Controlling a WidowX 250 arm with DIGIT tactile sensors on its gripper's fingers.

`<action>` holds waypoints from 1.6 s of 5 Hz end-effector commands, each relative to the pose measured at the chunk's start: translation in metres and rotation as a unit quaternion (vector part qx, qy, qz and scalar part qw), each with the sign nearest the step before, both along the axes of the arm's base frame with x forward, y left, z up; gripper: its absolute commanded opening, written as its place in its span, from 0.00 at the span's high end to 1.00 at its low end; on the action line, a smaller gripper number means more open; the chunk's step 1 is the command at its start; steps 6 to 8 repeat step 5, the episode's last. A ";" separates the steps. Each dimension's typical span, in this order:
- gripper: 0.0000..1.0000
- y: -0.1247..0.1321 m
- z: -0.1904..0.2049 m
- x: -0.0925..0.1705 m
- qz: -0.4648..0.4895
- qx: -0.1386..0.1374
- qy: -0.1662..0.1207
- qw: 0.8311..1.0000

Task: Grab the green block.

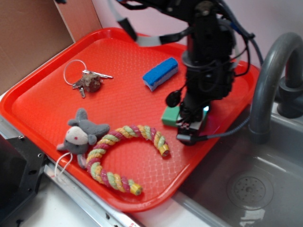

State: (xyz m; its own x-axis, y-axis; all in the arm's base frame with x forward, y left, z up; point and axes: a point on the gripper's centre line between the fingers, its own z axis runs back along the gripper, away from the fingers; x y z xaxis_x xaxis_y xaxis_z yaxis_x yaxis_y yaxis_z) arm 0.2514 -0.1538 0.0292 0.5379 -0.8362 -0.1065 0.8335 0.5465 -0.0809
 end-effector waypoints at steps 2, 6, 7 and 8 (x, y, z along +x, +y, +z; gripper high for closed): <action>1.00 0.096 0.167 -0.015 0.358 -0.050 -0.124 0.924; 0.99 0.107 0.184 -0.024 0.624 -0.039 -0.101 0.774; 0.99 0.107 0.184 -0.024 0.624 -0.039 -0.101 0.774; 0.99 0.107 0.184 -0.024 0.624 -0.039 -0.101 0.774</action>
